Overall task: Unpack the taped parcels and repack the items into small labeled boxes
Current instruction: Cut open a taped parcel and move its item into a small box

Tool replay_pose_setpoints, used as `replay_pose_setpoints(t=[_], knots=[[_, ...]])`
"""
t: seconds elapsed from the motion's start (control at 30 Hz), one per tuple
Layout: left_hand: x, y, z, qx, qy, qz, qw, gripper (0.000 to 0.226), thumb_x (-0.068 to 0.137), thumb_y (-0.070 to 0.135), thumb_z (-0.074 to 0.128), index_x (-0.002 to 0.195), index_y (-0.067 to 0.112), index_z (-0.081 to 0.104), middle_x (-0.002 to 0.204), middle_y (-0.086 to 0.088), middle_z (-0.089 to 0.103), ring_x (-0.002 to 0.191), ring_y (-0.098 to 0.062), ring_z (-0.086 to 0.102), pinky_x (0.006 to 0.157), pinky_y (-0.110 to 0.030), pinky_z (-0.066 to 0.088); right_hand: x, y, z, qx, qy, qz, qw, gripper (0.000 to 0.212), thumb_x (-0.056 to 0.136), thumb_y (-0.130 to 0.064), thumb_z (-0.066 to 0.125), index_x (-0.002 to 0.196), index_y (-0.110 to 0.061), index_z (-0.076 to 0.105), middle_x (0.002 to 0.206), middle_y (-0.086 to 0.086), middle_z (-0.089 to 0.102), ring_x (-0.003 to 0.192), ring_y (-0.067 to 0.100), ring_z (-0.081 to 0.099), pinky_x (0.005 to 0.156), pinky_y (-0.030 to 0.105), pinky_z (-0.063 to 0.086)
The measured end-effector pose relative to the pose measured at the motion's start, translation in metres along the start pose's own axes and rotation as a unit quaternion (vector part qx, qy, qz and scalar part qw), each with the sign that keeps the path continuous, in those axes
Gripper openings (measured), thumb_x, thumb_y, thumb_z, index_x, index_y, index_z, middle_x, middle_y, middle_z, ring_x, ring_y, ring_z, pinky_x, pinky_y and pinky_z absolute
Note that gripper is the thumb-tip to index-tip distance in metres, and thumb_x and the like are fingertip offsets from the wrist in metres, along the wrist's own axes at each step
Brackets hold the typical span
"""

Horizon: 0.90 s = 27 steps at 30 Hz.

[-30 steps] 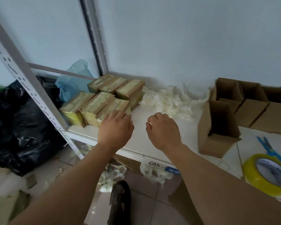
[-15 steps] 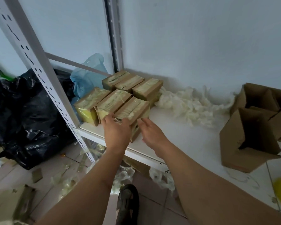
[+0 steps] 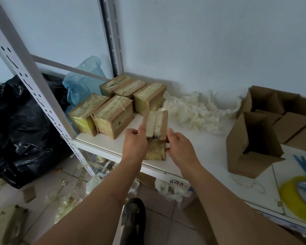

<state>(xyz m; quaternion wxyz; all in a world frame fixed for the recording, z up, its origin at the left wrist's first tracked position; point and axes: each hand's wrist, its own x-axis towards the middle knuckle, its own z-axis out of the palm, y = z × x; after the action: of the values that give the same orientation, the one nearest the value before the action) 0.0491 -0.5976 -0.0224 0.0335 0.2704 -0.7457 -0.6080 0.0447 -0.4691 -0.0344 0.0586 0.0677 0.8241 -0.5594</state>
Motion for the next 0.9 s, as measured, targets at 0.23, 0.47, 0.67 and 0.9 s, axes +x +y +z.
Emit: replay_pose_setpoints(t=[0.23,0.47,0.67,0.9], knots=[[-0.027,-0.005,0.023,0.14,-0.12,0.043,0.982,0.045,0.098,0.06,0.04,0.111,0.019,0.053,0.094,0.008,0.056,0.084,-0.007,0.053,0.072,-0.031,0.041,-0.038,0.016,-0.056,-0.041,0.007,0.016,0.999,0.066,0.095,-0.067,0.026,0.083,-0.018,0.068,0.087,0.001,0.071,0.085,0.022,0.067,0.088,0.05,0.053],[-0.059,0.0,0.044,0.303,-0.18,0.136,0.926,0.043,0.098,0.053,0.043,0.11,0.013,0.056,0.102,-0.002,0.062,0.093,-0.02,0.058,0.077,-0.035,0.045,-0.08,0.022,-0.112,-0.05,-0.075,0.062,0.994,0.058,0.097,-0.065,0.028,0.099,-0.022,0.067,0.1,-0.003,0.07,0.091,0.014,0.067,0.085,0.034,0.055],[-0.072,0.0,0.067,0.349,-0.196,0.17,0.901,0.052,0.099,0.052,0.042,0.139,0.02,0.046,0.13,-0.006,0.057,0.114,-0.026,0.056,0.099,-0.045,0.045,-0.105,0.029,-0.174,-0.107,-0.063,0.057,0.991,0.043,0.097,-0.058,0.041,0.11,-0.023,0.062,0.103,-0.008,0.067,0.091,0.009,0.066,0.092,0.038,0.053],[-0.098,0.011,0.094,0.468,-0.092,0.252,0.842,0.064,0.095,0.061,0.036,0.144,0.02,0.039,0.149,-0.008,0.038,0.137,-0.032,0.032,0.111,-0.051,0.027,-0.126,0.056,-0.248,-0.123,0.003,0.067,0.99,0.027,0.095,-0.047,0.053,0.103,-0.023,0.064,0.1,-0.008,0.069,0.087,0.007,0.069,0.088,0.038,0.056]])
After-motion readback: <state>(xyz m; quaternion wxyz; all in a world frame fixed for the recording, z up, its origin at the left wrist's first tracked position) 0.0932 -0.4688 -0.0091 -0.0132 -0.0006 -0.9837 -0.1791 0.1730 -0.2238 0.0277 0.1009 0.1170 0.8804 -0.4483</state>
